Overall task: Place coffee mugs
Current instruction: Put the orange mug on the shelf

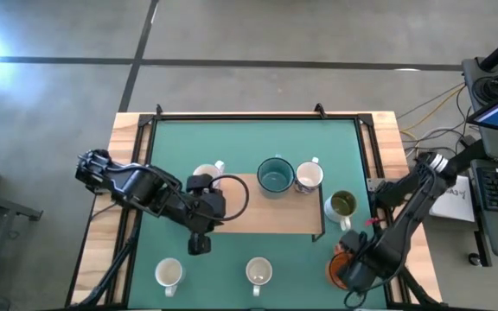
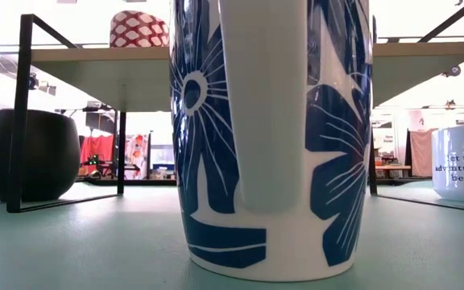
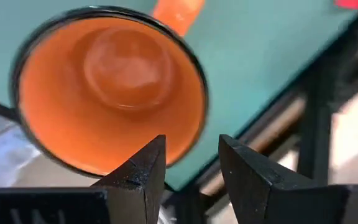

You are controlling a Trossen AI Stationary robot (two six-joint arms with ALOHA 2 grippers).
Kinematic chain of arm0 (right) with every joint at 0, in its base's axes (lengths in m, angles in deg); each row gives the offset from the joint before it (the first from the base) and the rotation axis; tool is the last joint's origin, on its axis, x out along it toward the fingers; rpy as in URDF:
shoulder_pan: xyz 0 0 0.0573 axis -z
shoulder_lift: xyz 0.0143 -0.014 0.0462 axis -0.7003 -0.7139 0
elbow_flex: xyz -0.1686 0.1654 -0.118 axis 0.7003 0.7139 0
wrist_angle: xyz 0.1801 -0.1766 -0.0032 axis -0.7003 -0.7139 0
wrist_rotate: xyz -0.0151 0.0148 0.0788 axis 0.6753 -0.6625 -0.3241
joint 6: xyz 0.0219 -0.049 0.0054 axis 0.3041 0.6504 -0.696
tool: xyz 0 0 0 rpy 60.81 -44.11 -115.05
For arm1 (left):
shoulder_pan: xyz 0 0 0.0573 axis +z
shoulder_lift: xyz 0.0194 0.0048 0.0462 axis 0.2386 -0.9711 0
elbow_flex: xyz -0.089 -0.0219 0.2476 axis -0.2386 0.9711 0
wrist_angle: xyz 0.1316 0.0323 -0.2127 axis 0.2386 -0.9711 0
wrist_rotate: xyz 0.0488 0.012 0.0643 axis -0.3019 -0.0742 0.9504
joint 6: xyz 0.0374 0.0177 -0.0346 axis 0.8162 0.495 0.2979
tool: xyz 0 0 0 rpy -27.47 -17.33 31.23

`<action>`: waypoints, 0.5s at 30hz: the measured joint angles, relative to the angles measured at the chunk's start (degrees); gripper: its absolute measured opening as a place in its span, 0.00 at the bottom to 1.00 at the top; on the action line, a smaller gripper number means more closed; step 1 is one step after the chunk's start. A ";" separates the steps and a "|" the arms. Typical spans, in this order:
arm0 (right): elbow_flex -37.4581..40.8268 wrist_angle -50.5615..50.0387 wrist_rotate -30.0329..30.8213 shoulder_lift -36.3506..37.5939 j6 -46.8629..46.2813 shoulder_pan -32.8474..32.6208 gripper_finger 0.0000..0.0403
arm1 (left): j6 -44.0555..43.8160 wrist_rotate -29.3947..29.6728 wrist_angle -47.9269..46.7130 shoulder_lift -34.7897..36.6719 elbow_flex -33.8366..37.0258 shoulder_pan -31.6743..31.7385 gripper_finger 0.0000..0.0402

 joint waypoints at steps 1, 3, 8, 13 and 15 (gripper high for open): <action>2.00 2.99 0.62 1.44 -0.59 0.00 0.34 | -0.04 0.00 -0.14 0.02 0.00 0.00 0.14; 5.84 7.10 1.68 4.14 -1.75 0.00 0.34 | -0.13 0.00 -0.51 0.10 0.00 0.00 0.14; 13.93 12.38 1.91 9.44 -4.51 0.00 0.34 | -0.47 0.08 -1.08 0.29 0.00 0.00 0.14; 19.53 17.27 1.89 12.55 -5.44 0.00 0.34 | -1.66 1.17 -2.05 0.58 0.00 0.07 0.14; 21.14 20.62 1.91 12.90 -5.48 0.00 0.34 | -1.94 1.59 -2.21 0.75 0.00 0.07 0.14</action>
